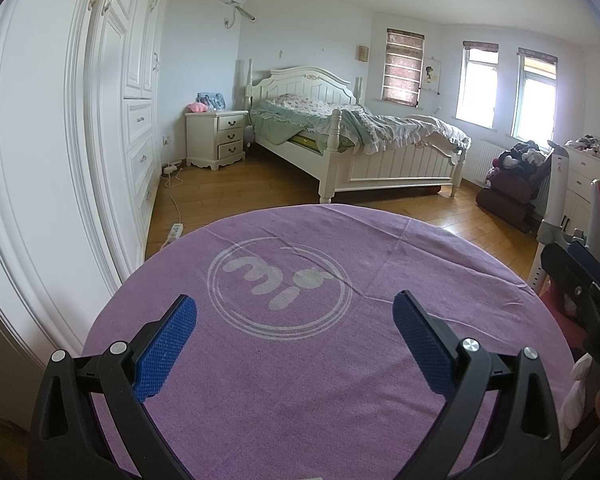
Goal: Collect trash
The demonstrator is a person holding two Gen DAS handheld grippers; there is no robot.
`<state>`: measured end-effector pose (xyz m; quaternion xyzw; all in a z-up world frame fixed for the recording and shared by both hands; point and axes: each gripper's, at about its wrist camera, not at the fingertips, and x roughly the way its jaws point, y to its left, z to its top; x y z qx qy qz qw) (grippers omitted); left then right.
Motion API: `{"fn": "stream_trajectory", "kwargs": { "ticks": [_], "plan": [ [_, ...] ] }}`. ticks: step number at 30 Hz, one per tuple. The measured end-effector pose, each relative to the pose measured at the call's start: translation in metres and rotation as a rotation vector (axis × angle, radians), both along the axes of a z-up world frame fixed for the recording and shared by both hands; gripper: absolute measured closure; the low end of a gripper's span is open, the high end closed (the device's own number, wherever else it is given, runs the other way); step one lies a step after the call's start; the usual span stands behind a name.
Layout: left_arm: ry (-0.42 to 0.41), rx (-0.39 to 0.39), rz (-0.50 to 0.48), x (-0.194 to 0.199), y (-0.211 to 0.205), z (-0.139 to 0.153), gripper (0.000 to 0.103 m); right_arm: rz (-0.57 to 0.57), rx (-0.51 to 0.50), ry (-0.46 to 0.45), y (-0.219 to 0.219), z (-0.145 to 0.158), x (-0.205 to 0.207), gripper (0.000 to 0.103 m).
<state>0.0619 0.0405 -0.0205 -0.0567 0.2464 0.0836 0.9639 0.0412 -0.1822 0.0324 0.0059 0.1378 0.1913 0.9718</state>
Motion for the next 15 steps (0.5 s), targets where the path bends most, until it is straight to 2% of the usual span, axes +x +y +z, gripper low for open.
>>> {"fn": "stream_trajectory", "kwargs": {
  "ticks": [15],
  "plan": [
    [0.002,0.001,0.015,0.0025,0.0002,0.0011,0.005,-0.001,0.001,0.002,0.0006,-0.0001,0.0001,0.005]
  ]
}}
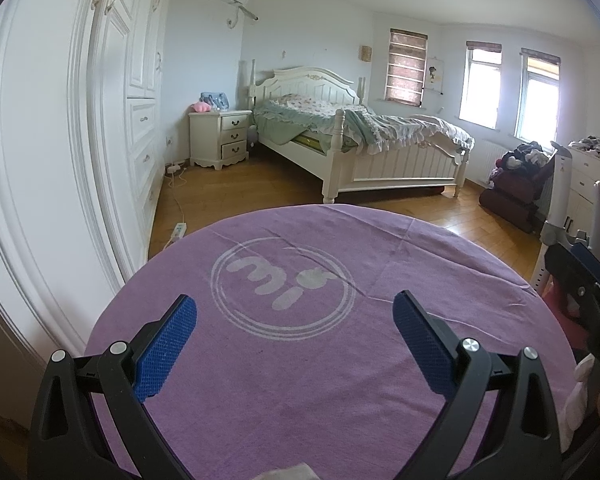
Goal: Collect trash
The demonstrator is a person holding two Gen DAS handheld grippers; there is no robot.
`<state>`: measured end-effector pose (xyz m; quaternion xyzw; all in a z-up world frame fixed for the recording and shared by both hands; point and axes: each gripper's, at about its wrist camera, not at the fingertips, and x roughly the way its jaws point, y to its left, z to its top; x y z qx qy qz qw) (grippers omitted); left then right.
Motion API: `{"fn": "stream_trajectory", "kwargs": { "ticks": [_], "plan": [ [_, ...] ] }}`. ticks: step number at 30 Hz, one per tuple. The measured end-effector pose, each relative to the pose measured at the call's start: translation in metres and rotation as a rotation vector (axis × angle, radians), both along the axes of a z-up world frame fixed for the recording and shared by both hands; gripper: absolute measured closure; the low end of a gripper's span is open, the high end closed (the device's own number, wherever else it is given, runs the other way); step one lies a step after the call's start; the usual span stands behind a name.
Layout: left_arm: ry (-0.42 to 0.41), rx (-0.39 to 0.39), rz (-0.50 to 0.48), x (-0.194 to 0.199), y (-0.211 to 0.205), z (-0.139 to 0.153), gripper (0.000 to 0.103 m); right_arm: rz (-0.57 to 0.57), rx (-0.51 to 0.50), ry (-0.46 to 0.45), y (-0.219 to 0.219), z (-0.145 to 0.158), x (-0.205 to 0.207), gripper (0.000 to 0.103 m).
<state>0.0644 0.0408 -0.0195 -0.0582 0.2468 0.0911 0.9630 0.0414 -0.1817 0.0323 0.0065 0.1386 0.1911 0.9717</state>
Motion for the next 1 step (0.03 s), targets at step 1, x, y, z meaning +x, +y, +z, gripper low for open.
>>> {"fn": "stream_trajectory", "kwargs": {
  "ticks": [1],
  "plan": [
    [0.0,0.0,0.0,0.0003,0.0001,0.0,0.005,0.0,0.001,-0.001,0.0,0.0004,0.0002,0.005]
  ]
}}
